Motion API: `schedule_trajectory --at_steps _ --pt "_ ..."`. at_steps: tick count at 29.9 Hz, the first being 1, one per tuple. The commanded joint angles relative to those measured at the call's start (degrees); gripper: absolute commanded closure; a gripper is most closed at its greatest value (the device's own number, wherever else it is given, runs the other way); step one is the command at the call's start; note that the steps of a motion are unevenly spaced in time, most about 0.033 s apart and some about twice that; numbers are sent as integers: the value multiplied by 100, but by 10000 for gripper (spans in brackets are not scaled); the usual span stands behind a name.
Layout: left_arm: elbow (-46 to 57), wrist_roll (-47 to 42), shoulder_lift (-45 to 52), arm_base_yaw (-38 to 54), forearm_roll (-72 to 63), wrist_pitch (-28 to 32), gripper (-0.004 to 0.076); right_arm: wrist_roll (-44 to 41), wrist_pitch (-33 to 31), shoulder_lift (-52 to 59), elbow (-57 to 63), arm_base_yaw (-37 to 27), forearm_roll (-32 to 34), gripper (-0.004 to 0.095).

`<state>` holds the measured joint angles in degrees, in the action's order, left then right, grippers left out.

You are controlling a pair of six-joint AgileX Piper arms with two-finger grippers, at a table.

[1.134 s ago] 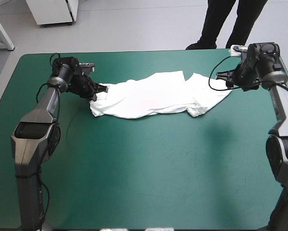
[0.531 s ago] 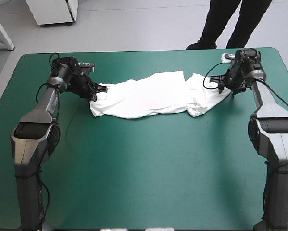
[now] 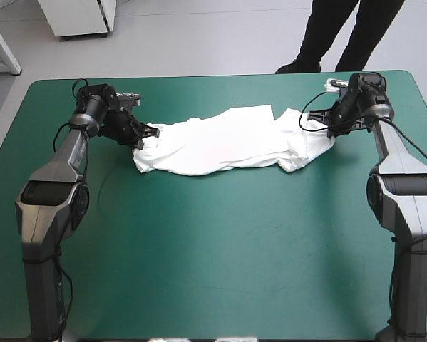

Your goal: Fold the cloth

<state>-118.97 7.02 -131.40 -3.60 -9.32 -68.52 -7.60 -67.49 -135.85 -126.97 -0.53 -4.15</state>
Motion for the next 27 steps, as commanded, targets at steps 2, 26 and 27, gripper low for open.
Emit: schedule_trajectory --at_steps 2,26,27 --pt "-114 9 334 -27 -30 -219 734 67 -266 327 -4 -2 24 925" --pt "-317 174 4101 -27 -623 -498 734 331 -395 4261 -4 525 65 925" --pt "-317 174 4245 -27 -663 -482 734 331 -395 4408 -4 613 93 925"
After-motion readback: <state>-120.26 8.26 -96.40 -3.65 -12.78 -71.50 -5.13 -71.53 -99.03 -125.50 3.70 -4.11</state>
